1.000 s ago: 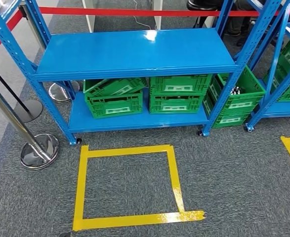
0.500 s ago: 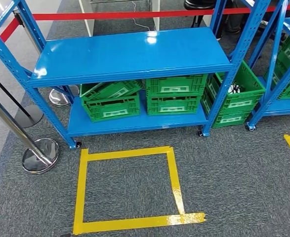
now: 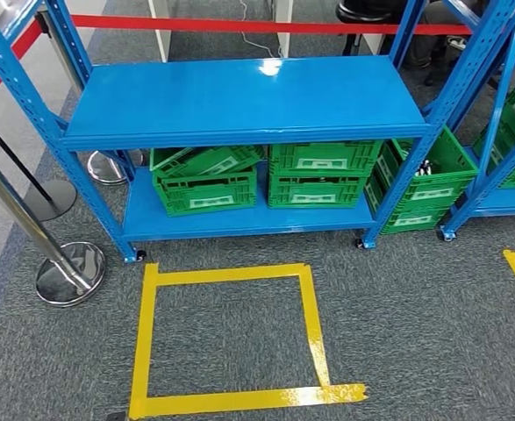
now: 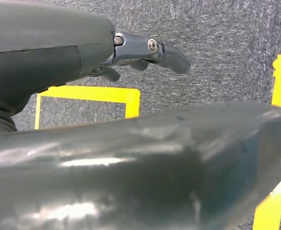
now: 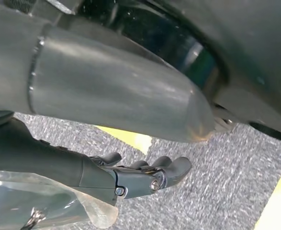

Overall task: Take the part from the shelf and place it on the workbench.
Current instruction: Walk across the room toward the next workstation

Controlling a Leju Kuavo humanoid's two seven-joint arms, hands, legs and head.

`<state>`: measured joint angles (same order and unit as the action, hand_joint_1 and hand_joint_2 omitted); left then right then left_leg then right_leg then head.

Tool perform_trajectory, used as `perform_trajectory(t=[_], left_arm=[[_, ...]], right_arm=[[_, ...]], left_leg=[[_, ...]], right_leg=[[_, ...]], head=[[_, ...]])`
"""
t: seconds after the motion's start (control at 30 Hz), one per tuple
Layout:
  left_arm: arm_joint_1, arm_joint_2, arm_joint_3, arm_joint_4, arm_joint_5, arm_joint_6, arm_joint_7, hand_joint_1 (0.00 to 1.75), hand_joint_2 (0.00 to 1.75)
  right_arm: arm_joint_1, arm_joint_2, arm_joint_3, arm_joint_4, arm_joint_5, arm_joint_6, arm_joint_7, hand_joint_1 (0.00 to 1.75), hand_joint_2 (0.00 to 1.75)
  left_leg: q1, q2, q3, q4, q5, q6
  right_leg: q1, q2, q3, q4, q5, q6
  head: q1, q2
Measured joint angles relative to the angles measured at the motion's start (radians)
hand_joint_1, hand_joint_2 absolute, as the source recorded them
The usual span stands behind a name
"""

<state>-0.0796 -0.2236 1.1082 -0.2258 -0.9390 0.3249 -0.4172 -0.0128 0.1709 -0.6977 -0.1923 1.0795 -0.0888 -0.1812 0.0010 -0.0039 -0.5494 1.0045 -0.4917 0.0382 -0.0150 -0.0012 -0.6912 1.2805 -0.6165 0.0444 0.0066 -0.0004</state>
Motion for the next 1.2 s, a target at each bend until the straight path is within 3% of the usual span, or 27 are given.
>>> perform_trajectory(t=[0.07, 0.13, 0.3, 0.37, 0.43, 0.47, 0.5, 0.57, 0.63, 0.7, 0.8, 0.87, 0.93, 0.97, 1.0, 1.03, 1.1, 1.13, 1.2], left_arm=[[0.001, 0.000, 0.000, 0.000, 0.001, -0.001, 0.000, 0.00, 0.00], [0.000, -0.001, 0.000, 0.000, 0.001, -0.001, 0.000, 0.00, 0.00], [-0.002, -0.002, 0.001, 0.000, 0.004, -0.001, -0.001, 0.00, 0.00], [-0.002, -0.002, 0.001, 0.000, 0.004, 0.000, -0.002, 0.00, 0.00], [-0.001, -0.002, 0.001, 0.000, 0.004, -0.001, -0.002, 0.00, 0.00], [0.001, -0.002, 0.001, 0.000, 0.004, -0.001, -0.002, 0.00, 0.00], [0.002, -0.002, 0.001, 0.000, 0.004, -0.001, -0.002, 0.00, 0.00], [0.003, -0.001, 0.001, 0.000, 0.003, -0.001, -0.002, 0.00, 0.00], [0.001, -0.002, 0.001, 0.000, 0.002, -0.001, -0.002, 0.00, 0.00], [-0.003, -0.002, 0.001, 0.000, 0.002, -0.002, -0.003, 0.00, 0.00], [0.000, -0.003, 0.001, 0.000, 0.002, -0.002, -0.003, 0.00, 0.00], [0.000, -0.006, 0.002, 0.000, 0.002, -0.002, -0.004, 0.00, 0.00], [-0.001, -0.008, 0.002, 0.000, 0.002, -0.002, -0.005, 0.00, 0.00], [-0.001, -0.008, 0.002, 0.000, 0.002, -0.002, -0.005, 0.00, 0.00], [0.000, -0.009, 0.002, 0.000, 0.002, -0.002, -0.005, 0.00, 0.00], [0.001, -0.009, 0.002, 0.000, 0.002, -0.003, -0.005, 0.00, 0.00], [0.001, -0.010, 0.002, 0.000, 0.002, -0.004, -0.006, 0.00, 0.00], [0.000, -0.010, 0.002, 0.000, 0.002, -0.005, -0.006, 0.00, 0.00], [-0.001, -0.012, 0.003, 0.000, 0.002, -0.006, -0.006, 0.00, 0.00]], right_arm=[[0.000, 0.000, 0.000, 0.000, -0.002, 0.002, 0.002, 0.00, 0.00], [-0.003, 0.000, -0.001, 0.000, -0.004, 0.003, 0.004, 0.00, 0.00], [0.001, 0.000, -0.005, 0.000, -0.007, 0.004, 0.008, 0.00, 0.00], [-0.001, 0.000, -0.005, 0.000, -0.003, 0.004, 0.009, 0.00, 0.00], [-0.001, 0.000, -0.005, 0.000, 0.004, 0.004, 0.010, 0.00, 0.00], [0.000, 0.000, -0.005, 0.000, 0.007, 0.004, 0.010, 0.00, 0.00], [0.001, 0.000, -0.005, 0.000, 0.010, 0.004, 0.011, 0.00, 0.00], [0.001, 0.000, -0.005, 0.000, 0.014, 0.003, 0.011, 0.00, 0.00], [0.001, 0.000, -0.005, 0.000, 0.016, 0.002, 0.011, 0.00, 0.00], [0.001, 0.000, -0.005, 0.000, 0.017, 0.000, 0.012, 0.00, 0.00], [-0.003, 0.000, -0.005, 0.000, 0.016, -0.003, 0.012, 0.00, 0.00], [-0.005, 0.000, -0.005, 0.000, 0.014, -0.004, 0.012, 0.00, 0.00], [-0.003, 0.000, -0.005, 0.000, 0.010, -0.005, 0.011, 0.00, 0.00], [-0.002, 0.000, -0.005, 0.000, 0.008, -0.005, 0.010, 0.00, 0.00], [0.000, 0.000, -0.005, 0.000, 0.007, -0.005, 0.010, 0.00, 0.00], [0.002, 0.000, -0.005, 0.000, 0.006, -0.005, 0.010, 0.00, 0.00], [0.004, 0.000, -0.006, 0.000, 0.005, -0.005, 0.010, 0.00, 0.00], [0.003, 0.000, -0.007, 0.000, 0.004, -0.005, 0.010, 0.00, 0.00], [0.003, 0.000, -0.011, 0.000, 0.003, -0.005, 0.010, 0.00, 0.00]], left_leg=[[-0.001, -0.002, 0.012, 0.000, -0.009, -0.004], [-0.004, -0.002, 0.019, 0.003, -0.019, -0.013], [-0.004, 0.000, 0.019, 0.024, -0.041, -0.039], [0.000, 0.000, -0.022, 0.114, -0.086, -0.050], [0.004, 0.000, -0.090, 0.243, -0.133, -0.058], [0.006, 0.000, -0.113, 0.280, -0.135, -0.061], [0.007, 0.001, -0.120, 0.281, -0.116, -0.061], [0.009, 0.005, -0.087, 0.179, -0.032, -0.057], [0.003, 0.016, -0.042, 0.068, 0.015, -0.049], [-0.004, 0.021, -0.026, 0.033, 0.005, -0.038], [-0.002, 0.011, -0.015, 0.015, -0.001, -0.018], [0.002, 0.007, -0.004, 0.006, -0.004, -0.006], [-0.001, 0.006, 0.003, 0.006, -0.013, 0.002], [-0.003, 0.004, 0.009, 0.006, -0.018, 0.004], [-0.004, 0.003, 0.017, 0.006, -0.025, 0.004], [-0.004, 0.001, 0.028, 0.006, -0.033, 0.003], [-0.005, -0.002, 0.049, 0.006, -0.050, -0.002], [-0.006, -0.003, 0.053, 0.008, -0.058, -0.006], [-0.007, -0.004, 0.052, 0.009, -0.066, -0.014]], right_leg=[[0.000, 0.000, 0.050, -0.125, 0.081, -0.006], [0.003, 0.000, 0.106, -0.239, 0.121, -0.014], [0.002, 0.001, 0.135, -0.272, 0.112, -0.037], [0.000, -0.001, 0.145, -0.277, 0.108, -0.046], [0.000, -0.002, 0.153, -0.277, 0.100, -0.052], [0.000, -0.003, 0.158, -0.277, 0.096, -0.052], [0.000, -0.003, 0.165, -0.277, 0.091, -0.051], [0.000, -0.004, 0.182, -0.277, 0.079, -0.048], [0.002, -0.008, 0.193, -0.277, 0.066, -0.037], [0.004, -0.016, 0.192, -0.280, 0.058, -0.023], [0.003, -0.022, 0.195, -0.275, 0.042, -0.007], [0.002, -0.011, 0.155, -0.194, -0.001, -0.001], [0.002, -0.003, 0.072, -0.061, -0.048, 0.001], [0.002, -0.002, 0.038, -0.016, -0.050, 0.002], [0.002, -0.001, 0.019, -0.007, -0.032, 0.001], [0.002, -0.001, 0.021, -0.037, 0.008, 0.000], [0.003, 0.000, 0.057, -0.154, 0.098, -0.007], [0.005, 0.000, 0.078, -0.203, 0.121, -0.012], [0.009, 0.002, 0.097, -0.237, 0.119, -0.020]], head=[[0.000, 0.000], [0.000, 0.000], [-0.005, 0.000], [-0.010, 0.000], [-0.012, 0.000], [-0.012, 0.000], [-0.012, 0.000], [-0.012, 0.000], [-0.012, 0.000], [-0.011, 0.000], [-0.010, 0.000], [-0.006, 0.000], [-0.002, 0.000], [-0.002, 0.000], [-0.002, 0.000], [-0.002, 0.000], [-0.002, 0.000], [-0.003, 0.000], [-0.004, 0.000]])
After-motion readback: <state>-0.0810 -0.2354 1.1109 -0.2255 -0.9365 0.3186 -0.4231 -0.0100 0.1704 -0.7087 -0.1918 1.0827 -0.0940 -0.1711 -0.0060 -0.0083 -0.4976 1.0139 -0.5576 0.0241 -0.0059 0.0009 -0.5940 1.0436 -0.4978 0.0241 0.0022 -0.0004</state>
